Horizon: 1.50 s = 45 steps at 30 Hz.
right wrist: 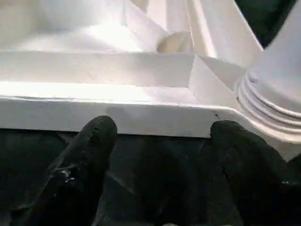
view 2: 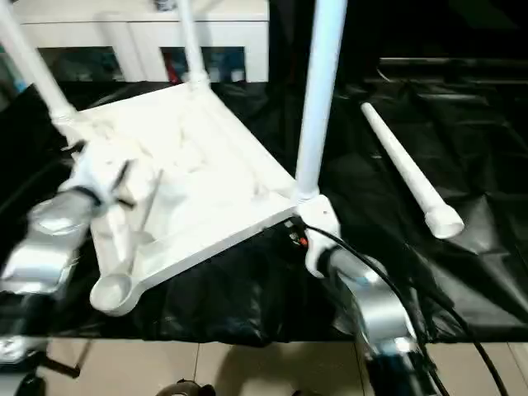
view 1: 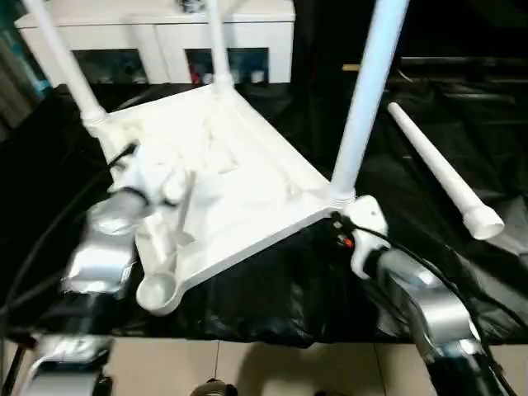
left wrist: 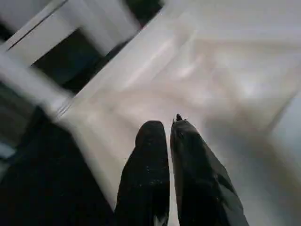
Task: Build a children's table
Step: Rotate table base
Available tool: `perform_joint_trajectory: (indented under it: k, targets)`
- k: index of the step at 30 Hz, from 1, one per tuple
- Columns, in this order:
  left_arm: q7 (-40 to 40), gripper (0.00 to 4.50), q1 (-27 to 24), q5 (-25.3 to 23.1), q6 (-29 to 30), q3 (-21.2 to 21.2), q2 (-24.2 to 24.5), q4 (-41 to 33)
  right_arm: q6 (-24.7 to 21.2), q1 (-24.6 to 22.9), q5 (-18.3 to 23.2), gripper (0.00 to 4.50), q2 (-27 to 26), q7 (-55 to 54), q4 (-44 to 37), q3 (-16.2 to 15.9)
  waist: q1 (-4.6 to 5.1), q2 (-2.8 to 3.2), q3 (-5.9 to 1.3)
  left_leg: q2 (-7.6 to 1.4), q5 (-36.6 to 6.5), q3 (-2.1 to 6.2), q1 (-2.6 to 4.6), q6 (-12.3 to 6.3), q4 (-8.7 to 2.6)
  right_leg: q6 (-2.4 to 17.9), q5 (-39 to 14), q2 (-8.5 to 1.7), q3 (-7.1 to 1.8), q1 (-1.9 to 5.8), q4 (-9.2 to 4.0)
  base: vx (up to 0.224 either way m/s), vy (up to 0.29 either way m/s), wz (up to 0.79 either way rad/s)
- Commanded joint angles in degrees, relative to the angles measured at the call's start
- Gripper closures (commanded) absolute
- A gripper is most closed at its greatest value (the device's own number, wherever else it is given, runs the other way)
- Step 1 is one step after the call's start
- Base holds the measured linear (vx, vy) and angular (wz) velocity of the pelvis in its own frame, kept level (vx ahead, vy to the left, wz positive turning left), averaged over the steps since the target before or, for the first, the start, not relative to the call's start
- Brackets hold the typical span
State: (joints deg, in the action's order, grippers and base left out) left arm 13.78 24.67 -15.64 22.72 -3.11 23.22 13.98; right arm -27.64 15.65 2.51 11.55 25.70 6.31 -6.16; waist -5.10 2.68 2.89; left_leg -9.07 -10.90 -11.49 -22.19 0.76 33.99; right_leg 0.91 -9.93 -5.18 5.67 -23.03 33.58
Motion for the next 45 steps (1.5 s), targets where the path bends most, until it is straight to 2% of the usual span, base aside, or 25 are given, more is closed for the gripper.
perform_joint_trajectory:
  k: [1,2,8,13,16,17,18,20,21,22,23,24,25,26,27,28,29,31,32,35,38,41,43,44,45]
  targets:
    - [-1.25,4.47,-0.75,-1.54,2.44,-0.50,1.10,0.20,-2.07,0.69,-0.69,1.19,0.00,-1.17,1.67,-0.24,-0.11,-0.32,-3.73,-4.39,-9.39,2.47,1.44,-1.80,-4.16,10.68,-10.05,-4.33,-3.50,2.38,-3.14,0.000,0.000,0.00]
    - [-1.25,4.50,-0.75,-1.54,2.44,-0.50,1.10,0.20,-2.07,0.69,-0.69,1.27,0.00,-1.17,1.67,-0.24,-0.34,-0.16,-3.77,-4.38,-9.86,2.47,1.59,-1.42,-4.12,10.45,-10.48,-4.35,-3.58,2.27,-3.24,0.000,0.000,0.00]
    - [1.67,4.50,-2.33,-2.73,5.69,1.48,2.40,0.81,-2.86,1.20,-0.89,1.77,-0.18,-1.36,2.29,-0.39,-0.63,-0.26,-3.68,-4.39,-12.13,2.60,1.53,-0.06,-4.31,9.44,-12.06,-4.49,-3.74,2.15,-3.31,0.000,0.000,0.00]
    - [11.75,4.50,-2.97,-0.65,2.21,7.47,4.73,3.68,-1.56,3.04,-1.13,2.14,-0.62,-2.02,5.30,-0.75,-0.55,-0.14,-3.66,-4.22,-14.10,2.70,1.67,0.73,-4.41,8.86,-15.13,-4.60,-3.80,1.97,-3.66,0.000,0.000,0.00]
    - [12.25,4.50,-2.94,-0.75,2.22,7.93,4.93,3.74,-1.54,3.15,-1.14,2.51,-0.62,-2.04,5.45,-0.75,-0.47,-0.16,-3.90,-4.37,-12.14,2.70,1.50,0.77,-4.35,9.68,-10.06,-4.47,-3.78,2.24,-2.96,0.000,0.000,0.00]
    - [14.50,4.50,-2.44,-1.16,1.93,9.34,5.82,4.42,-1.26,3.52,-1.16,2.58,-0.63,-1.89,6.15,-0.80,-0.51,-0.52,-3.92,-4.31,-11.55,2.66,1.44,0.41,-4.31,9.84,-9.52,-4.53,-3.77,2.31,-3.00,0.000,0.000,0.00]
    - [17.33,4.50,-1.66,-2.10,1.25,11.17,7.14,5.12,-0.68,4.08,-1.30,2.62,-0.60,-1.71,7.49,-0.89,-0.48,-0.58,-3.94,-4.28,-10.84,2.58,1.35,0.01,-4.23,10.33,-8.79,-4.59,-3.79,2.38,-2.81,0.000,0.000,0.00]
    - [22.50,4.50,-0.27,-3.23,0.82,14.01,9.41,6.11,0.18,5.23,-1.42,2.83,-0.58,-1.11,9.89,-1.20,-0.46,-0.20,-3.85,-4.25,-11.14,2.60,1.47,-0.08,-4.24,10.61,-10.29,-4.65,-3.79,2.30,-2.91,0.000,0.000,0.00]
    - [22.50,4.50,-0.27,-3.23,0.82,14.01,9.41,6.11,0.18,5.23,-1.42,2.95,-0.58,-1.11,9.89,-1.20,-0.47,-0.22,-3.84,-4.25,-11.25,2.62,1.56,0.04,-4.28,10.61,-10.65,-4.66,-3.78,2.23,-3.02,0.000,0.000,0.00]
    - [24.66,4.50,-0.08,-3.43,0.57,15.02,10.34,5.95,0.60,5.80,-1.54,2.95,-0.54,-0.84,10.86,-1.41,-0.42,0.34,-3.82,-4.36,-11.88,2.68,1.64,0.67,-4.32,10.78,-10.34,-4.66,-3.80,2.22,-2.83,0.000,0.000,0.00]
    - [28.07,4.50,0.12,-3.30,0.35,16.45,11.72,5.65,1.29,6.78,-1.69,3.08,-0.52,-0.56,12.49,-1.71,-0.35,0.15,-3.78,-4.39,-12.38,2.69,1.69,0.83,-4.40,10.73,-10.51,-4.64,-3.78,2.15,-3.01,0.000,0.000,0.00]
    - [29.02,4.50,0.16,-3.20,0.32,16.83,12.10,5.56,1.48,7.07,-1.73,3.08,-0.53,-0.50,12.96,-1.79,-0.17,0.38,-3.89,-4.31,-12.84,2.66,1.71,1.33,-4.38,11.09,-9.76,-4.61,-3.76,2.22,-2.83,0.000,0.000,0.00]
    - [33.51,4.50,0.00,-2.28,0.32,18.32,13.52,4.30,2.34,8.34,-1.93,3.23,-0.57,-0.36,14.99,-1.97,-0.18,0.97,-3.96,-4.25,-12.51,2.74,1.71,1.61,-4.29,11.70,-8.05,-4.64,-3.74,2.34,-2.54,0.000,0.000,0.00]
    - [35.53,4.50,0.03,-1.78,0.29,19.02,14.14,3.85,2.75,8.98,-2.04,3.23,-0.63,-0.30,16.00,-2.00,0.05,0.93,-3.97,-4.24,-12.48,2.70,1.60,1.75,-4.32,12.27,-6.82,-4.53,-3.69,2.46,-2.38,0.000,0.000,0.00]
    - [36.52,4.50,0.04,-1.53,0.28,19.36,14.45,3.63,2.95,9.29,-2.10,3.45,-0.66,-0.28,16.50,-2.02,0.06,0.79,-3.93,-4.26,-12.71,2.67,1.70,1.87,-4.32,12.57,-6.59,-4.62,-3.71,2.41,-2.44,0.000,0.000,0.00]
    - [40.06,4.50,-0.16,0.06,0.29,20.20,15.09,2.17,3.64,10.31,-2.23,3.49,-0.77,-0.25,18.06,-1.95,0.17,0.94,-3.91,-4.19,-13.05,2.66,1.65,2.02,-4.31,13.19,-6.31,-4.70,-3.70,2.53,-2.42,0.000,0.000,0.00]
    - [45.85,4.50,-0.37,3.55,-0.07,21.31,15.34,-0.61,5.36,12.12,-2.54,3.53,-0.84,-0.01,20.71,-1.95,0.06,1.35,-3.92,-4.29,-13.60,2.64,1.76,2.37,-4.26,13.66,-6.84,-4.88,-3.74,2.50,-2.30,0.000,0.000,0.00]
    - [45.85,4.50,-0.37,3.55,-0.07,21.31,15.34,-0.61,5.36,12.12,-2.54,3.77,-0.84,-0.01,20.71,-1.95,0.08,1.17,-3.79,-4.33,-14.99,2.46,1.88,2.75,-4.30,13.96,-7.92,-4.65,-3.78,2.42,-2.42,0.000,0.000,0.00]
    - [48.87,4.50,-0.43,5.69,-0.02,21.86,15.01,-2.00,6.22,13.14,-2.54,3.88,-0.90,0.07,22.28,-1.90,0.00,1.43,-3.72,-4.29,-15.52,2.45,1.85,2.91,-4.31,14.05,-8.52,-4.70,-3.80,2.45,-2.51,0.000,0.000,0.00]
    - [55.46,4.50,-0.98,11.18,1.08,23.49,13.10,-6.09,8.57,15.36,-2.85,4.05,-0.97,0.23,26.13,-2.08,0.05,0.87,-3.76,-4.37,-15.26,2.43,1.76,2.93,-4.35,14.05,-8.43,-4.61,-3.81,2.59,-2.33,0.000,0.000,0.00]
    - [56.16,4.50,-0.74,12.13,2.02,25.09,10.26,-7.74,9.84,16.73,-2.75,4.37,-1.03,0.52,28.48,-2.03,0.06,0.86,-3.86,-4.36,-13.48,2.35,1.69,2.37,-4.12,14.60,-7.21,-4.71,-3.84,2.68,-2.10,0.000,0.000,0.00]
    - [56.40,4.50,-0.29,12.01,2.18,26.60,8.12,-8.21,11.26,17.91,-3.08,4.46,-1.32,0.68,30.77,-1.88,0.35,0.53,-3.97,-4.18,-11.11,2.22,1.28,0.87,-3.79,14.68,-6.23,-4.82,-3.85,3.10,-2.09,0.000,0.000,0.00]
    - [55.31,4.50,0.45,11.55,1.81,27.48,6.20,-7.30,11.74,18.48,-3.22,4.46,-1.55,0.65,31.61,-1.88,0.52,0.51,-3.97,-4.16,-10.69,2.20,1.24,0.15,-3.69,14.62,-6.81,-4.75,-3.82,3.15,-2.19,0.000,0.000,0.00]
    - [54.15,4.50,1.07,11.11,1.09,27.79,4.87,-6.24,11.88,18.61,-3.22,4.46,-1.56,0.66,31.73,-1.88,0.60,0.75,-3.91,-4.17,-11.15,2.19,1.36,0.14,-3.69,14.44,-7.84,-4.59,-3.74,3.01,-2.42,0.000,0.000,0.00]
    - [53.01,4.50,1.75,10.84,0.89,27.91,3.51,-5.15,12.18,18.82,-3.24,4.46,-1.61,0.66,32.08,-1.87,0.63,0.65,-3.93,-4.20,-11.37,2.20,1.34,0.16,-3.68,14.38,-8.18,-4.60,-3.74,3.09,-2.41,0.000,0.000,0.00]
